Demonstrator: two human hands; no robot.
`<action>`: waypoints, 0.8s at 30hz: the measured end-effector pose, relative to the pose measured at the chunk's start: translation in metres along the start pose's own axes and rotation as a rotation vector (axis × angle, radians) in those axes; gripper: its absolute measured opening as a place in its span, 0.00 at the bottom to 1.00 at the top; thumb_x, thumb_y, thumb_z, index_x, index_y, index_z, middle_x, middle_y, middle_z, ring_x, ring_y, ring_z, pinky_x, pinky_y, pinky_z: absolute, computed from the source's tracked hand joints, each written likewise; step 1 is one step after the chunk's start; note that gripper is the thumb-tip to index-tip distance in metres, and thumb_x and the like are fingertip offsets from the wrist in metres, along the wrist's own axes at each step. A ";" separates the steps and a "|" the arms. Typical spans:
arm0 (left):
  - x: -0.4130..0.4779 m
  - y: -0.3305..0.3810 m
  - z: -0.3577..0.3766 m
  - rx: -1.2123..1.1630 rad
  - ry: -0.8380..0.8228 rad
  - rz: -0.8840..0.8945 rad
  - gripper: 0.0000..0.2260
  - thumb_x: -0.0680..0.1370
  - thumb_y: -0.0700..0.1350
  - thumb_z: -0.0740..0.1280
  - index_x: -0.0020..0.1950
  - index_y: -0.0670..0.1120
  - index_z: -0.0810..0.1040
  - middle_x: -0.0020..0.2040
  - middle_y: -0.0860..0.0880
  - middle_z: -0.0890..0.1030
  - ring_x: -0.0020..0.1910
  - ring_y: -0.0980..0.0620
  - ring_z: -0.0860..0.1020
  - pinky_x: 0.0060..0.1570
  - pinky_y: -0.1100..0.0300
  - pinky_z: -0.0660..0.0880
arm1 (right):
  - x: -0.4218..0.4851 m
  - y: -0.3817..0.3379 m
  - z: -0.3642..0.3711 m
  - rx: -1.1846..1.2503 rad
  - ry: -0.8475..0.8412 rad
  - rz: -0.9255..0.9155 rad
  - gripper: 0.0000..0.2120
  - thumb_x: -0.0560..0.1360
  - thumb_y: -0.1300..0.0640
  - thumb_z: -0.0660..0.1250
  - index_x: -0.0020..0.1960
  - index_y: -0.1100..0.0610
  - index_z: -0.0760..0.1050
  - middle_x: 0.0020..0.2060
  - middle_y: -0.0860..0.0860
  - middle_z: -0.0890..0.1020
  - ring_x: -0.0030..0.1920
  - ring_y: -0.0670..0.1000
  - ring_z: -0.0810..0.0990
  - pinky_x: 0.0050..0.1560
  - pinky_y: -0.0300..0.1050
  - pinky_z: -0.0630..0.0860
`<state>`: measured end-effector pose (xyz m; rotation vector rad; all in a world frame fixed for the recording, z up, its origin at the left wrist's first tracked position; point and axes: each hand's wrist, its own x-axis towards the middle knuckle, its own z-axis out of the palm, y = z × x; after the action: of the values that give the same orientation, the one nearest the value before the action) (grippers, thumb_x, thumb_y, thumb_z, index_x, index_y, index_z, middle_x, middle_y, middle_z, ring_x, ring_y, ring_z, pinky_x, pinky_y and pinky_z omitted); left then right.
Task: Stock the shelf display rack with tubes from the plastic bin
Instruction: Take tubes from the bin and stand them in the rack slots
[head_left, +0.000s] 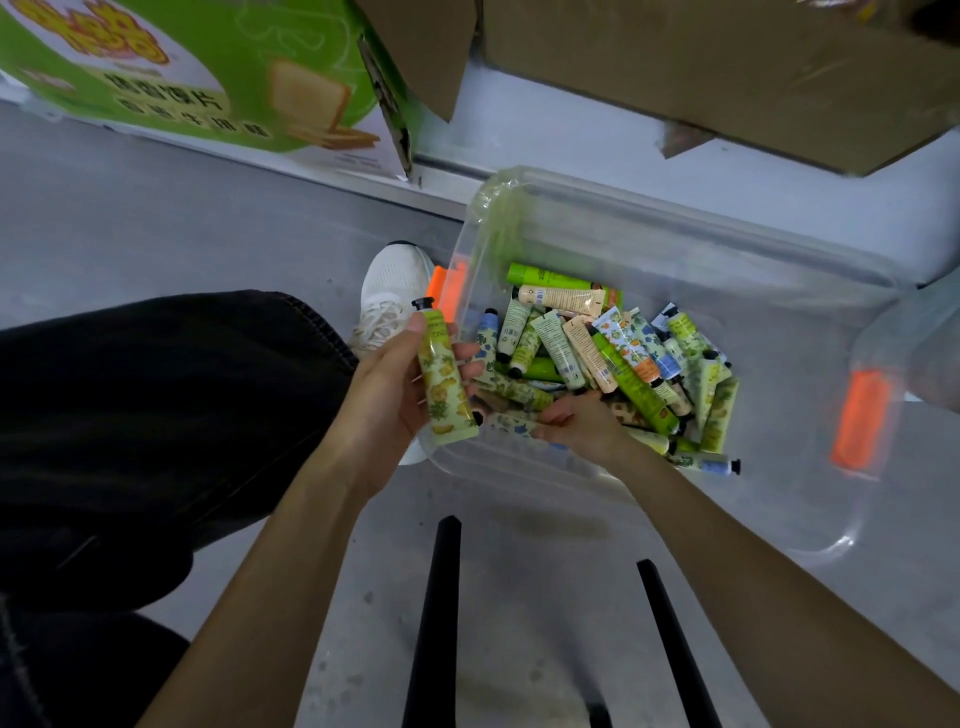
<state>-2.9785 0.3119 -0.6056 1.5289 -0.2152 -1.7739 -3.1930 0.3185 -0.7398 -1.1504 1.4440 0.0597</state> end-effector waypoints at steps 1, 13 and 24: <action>0.000 0.000 -0.001 0.007 -0.001 0.000 0.19 0.81 0.53 0.57 0.61 0.40 0.76 0.51 0.42 0.83 0.49 0.47 0.82 0.42 0.55 0.81 | 0.000 0.000 0.000 -0.014 -0.007 -0.003 0.09 0.71 0.61 0.73 0.48 0.65 0.82 0.34 0.51 0.80 0.37 0.48 0.77 0.39 0.32 0.70; -0.005 -0.006 0.008 0.090 0.000 0.028 0.16 0.82 0.53 0.57 0.58 0.44 0.77 0.48 0.46 0.85 0.49 0.49 0.83 0.51 0.53 0.80 | -0.045 -0.017 -0.032 0.338 0.027 0.056 0.07 0.76 0.57 0.67 0.41 0.56 0.80 0.37 0.58 0.76 0.39 0.52 0.73 0.41 0.44 0.69; -0.016 -0.020 0.052 0.069 -0.117 0.062 0.22 0.75 0.58 0.59 0.62 0.47 0.77 0.57 0.44 0.83 0.56 0.48 0.81 0.51 0.54 0.80 | -0.097 -0.093 -0.018 1.023 0.130 -0.151 0.06 0.68 0.55 0.70 0.35 0.56 0.77 0.36 0.56 0.80 0.37 0.52 0.76 0.43 0.46 0.72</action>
<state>-3.0346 0.3183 -0.5907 1.4516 -0.3811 -1.8254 -3.1665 0.3173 -0.6065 -0.4026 1.2229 -0.7865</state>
